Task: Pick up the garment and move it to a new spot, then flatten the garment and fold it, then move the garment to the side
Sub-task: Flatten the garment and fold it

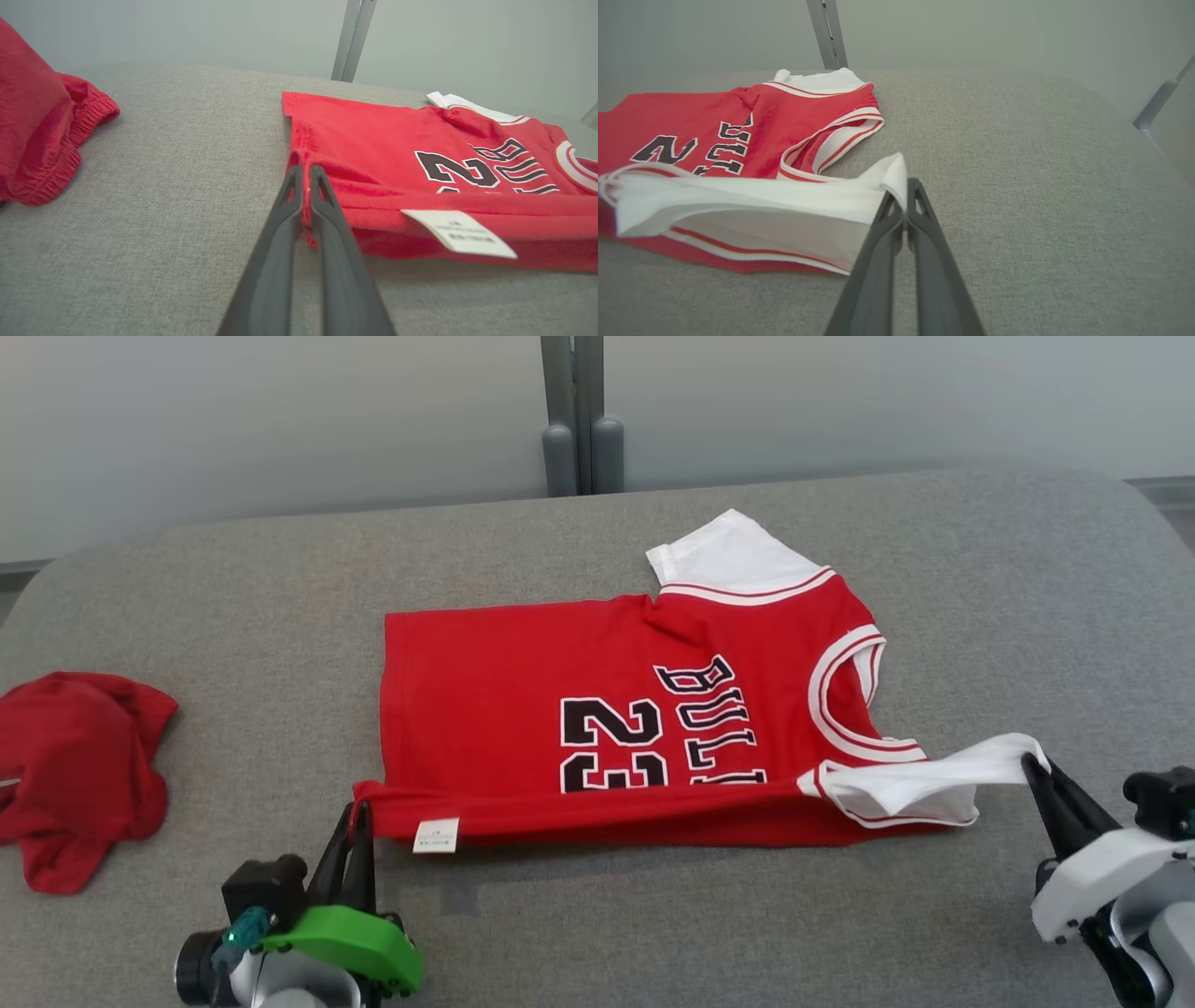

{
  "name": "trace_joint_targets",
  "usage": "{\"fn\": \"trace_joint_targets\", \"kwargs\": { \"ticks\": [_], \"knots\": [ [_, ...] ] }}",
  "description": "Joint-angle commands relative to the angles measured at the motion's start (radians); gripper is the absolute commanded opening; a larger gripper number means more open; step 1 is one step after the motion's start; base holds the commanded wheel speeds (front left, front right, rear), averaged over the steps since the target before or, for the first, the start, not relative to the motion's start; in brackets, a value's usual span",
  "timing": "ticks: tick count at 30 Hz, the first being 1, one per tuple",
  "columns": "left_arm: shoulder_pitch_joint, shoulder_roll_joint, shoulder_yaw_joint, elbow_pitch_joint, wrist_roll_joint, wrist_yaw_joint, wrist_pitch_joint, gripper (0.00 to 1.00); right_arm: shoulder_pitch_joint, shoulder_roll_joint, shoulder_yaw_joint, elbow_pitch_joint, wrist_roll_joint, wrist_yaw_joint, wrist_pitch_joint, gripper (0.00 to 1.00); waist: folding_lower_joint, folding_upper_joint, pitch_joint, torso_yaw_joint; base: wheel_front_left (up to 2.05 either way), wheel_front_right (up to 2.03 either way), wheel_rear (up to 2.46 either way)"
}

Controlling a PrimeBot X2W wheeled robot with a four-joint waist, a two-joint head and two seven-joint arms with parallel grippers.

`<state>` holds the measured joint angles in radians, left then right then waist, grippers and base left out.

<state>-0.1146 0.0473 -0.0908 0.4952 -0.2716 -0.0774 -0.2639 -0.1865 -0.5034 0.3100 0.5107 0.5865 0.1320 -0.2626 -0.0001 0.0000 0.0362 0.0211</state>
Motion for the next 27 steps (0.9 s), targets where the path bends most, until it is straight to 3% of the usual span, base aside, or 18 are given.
{"fn": "trace_joint_targets", "kwargs": {
  "ticks": [1, 9, 17, 18, 19, 20, 21, 27],
  "knots": [
    [-0.037, 0.007, -0.004, 0.009, 0.007, 0.011, 0.000, 0.00, -0.033, 0.003, 0.003, 0.022, -0.016, -0.002, -0.003, 0.00, 0.0001, 0.0000, 0.041, 0.019, 0.00, 0.00, 0.00],
    [-0.209, 0.007, -0.052, 0.136, 0.010, 0.063, 0.000, 0.00, -0.247, 0.038, 0.036, 0.176, -0.057, -0.002, -0.003, 0.00, 0.0001, 0.0000, 0.137, 0.038, 0.00, 0.00, 0.00],
    [-0.314, 0.007, -0.091, 0.214, -0.013, 0.079, 0.000, 0.00, -0.365, 0.055, 0.062, 0.259, -0.071, -0.002, -0.003, 0.00, 0.0001, 0.0000, 0.210, 0.045, 0.00, 0.00, 0.00],
    [-0.320, 0.007, -0.094, 0.220, -0.017, 0.080, 0.000, 0.10, -0.375, 0.061, 0.055, 0.264, -0.064, -0.002, -0.003, 0.17, 0.0001, 0.0000, 0.216, 0.044, 0.00, 0.00, 0.00],
    [-0.326, 0.007, -0.099, 0.224, -0.018, 0.082, 0.000, 0.40, -0.382, 0.065, 0.049, 0.267, -0.057, -0.002, -0.003, 1.00, 0.0001, 0.0000, 0.222, 0.043, 0.00, 0.00, 0.00],
    [-0.332, 0.007, -0.099, 0.223, -0.026, 0.082, 0.000, 0.91, -0.386, 0.069, 0.044, 0.264, -0.053, -0.002, -0.003, 1.00, 0.0001, 0.0000, 0.226, 0.043, 0.00, 0.00, 0.00],
    [-0.336, 0.007, -0.098, 0.216, -0.026, 0.088, 0.000, 1.00, -0.389, 0.069, 0.033, 0.256, -0.052, -0.002, -0.003, 1.00, 0.0001, 0.0000, 0.229, 0.042, 0.00, 0.00, 0.00],
    [-0.309, 0.006, -0.076, 0.143, -0.008, 0.116, 0.000, 1.00, -0.352, 0.070, -0.097, 0.164, -0.117, -0.002, -0.003, 1.00, 0.0001, 0.0000, 0.233, 0.036, 0.00, 0.00, 0.00]
  ]
}}
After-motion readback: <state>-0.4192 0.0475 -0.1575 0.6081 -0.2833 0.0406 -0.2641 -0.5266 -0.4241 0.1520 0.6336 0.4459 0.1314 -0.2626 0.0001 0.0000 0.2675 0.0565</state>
